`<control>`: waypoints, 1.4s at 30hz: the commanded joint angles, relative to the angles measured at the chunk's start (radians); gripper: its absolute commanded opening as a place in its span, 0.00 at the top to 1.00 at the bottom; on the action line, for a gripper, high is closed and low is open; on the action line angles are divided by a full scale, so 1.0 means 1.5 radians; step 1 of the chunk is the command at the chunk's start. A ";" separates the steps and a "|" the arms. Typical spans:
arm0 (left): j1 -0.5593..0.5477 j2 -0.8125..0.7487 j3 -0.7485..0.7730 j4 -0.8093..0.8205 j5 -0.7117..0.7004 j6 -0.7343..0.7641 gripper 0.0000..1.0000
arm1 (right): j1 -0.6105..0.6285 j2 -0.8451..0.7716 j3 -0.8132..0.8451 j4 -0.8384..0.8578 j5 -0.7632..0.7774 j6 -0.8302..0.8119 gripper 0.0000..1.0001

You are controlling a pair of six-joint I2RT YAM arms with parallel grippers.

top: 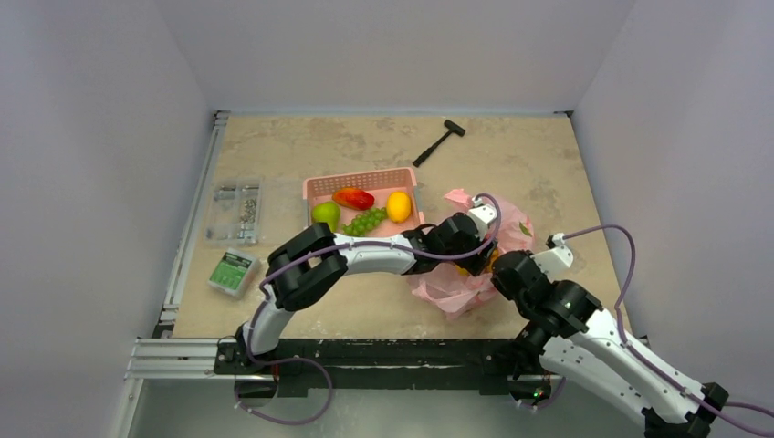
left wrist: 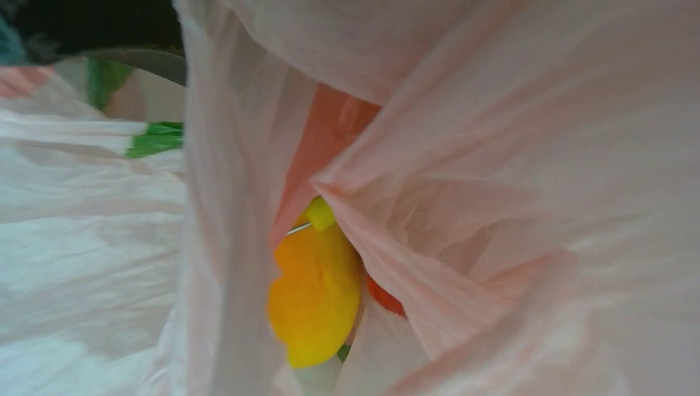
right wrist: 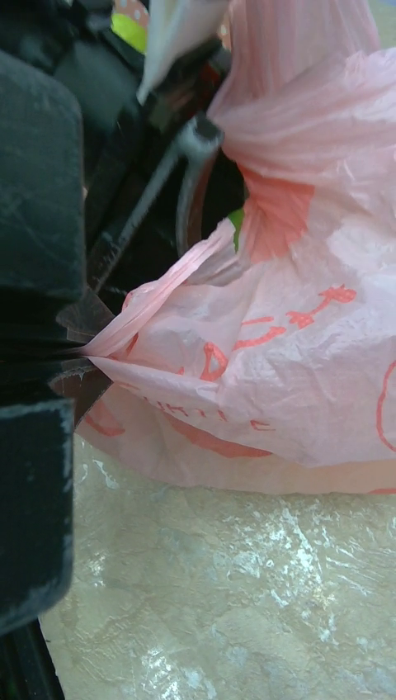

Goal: Take the fake fruits out of the plastic bag
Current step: Take out the fake fruit from the plastic bag.

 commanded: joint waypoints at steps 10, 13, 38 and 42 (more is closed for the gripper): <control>-0.046 0.107 0.074 -0.009 -0.105 0.103 0.38 | -0.001 -0.028 -0.016 0.002 -0.006 0.004 1.00; -0.047 0.117 0.086 -0.033 -0.138 0.103 0.47 | -0.001 -0.036 -0.020 -0.002 -0.006 0.010 1.00; -0.015 -0.216 -0.066 0.005 -0.122 0.040 1.00 | -0.001 -0.064 -0.039 -0.008 0.018 0.028 1.00; -0.014 -0.249 -0.171 0.218 -0.124 0.043 1.00 | -0.001 -0.052 -0.040 -0.005 0.003 0.031 1.00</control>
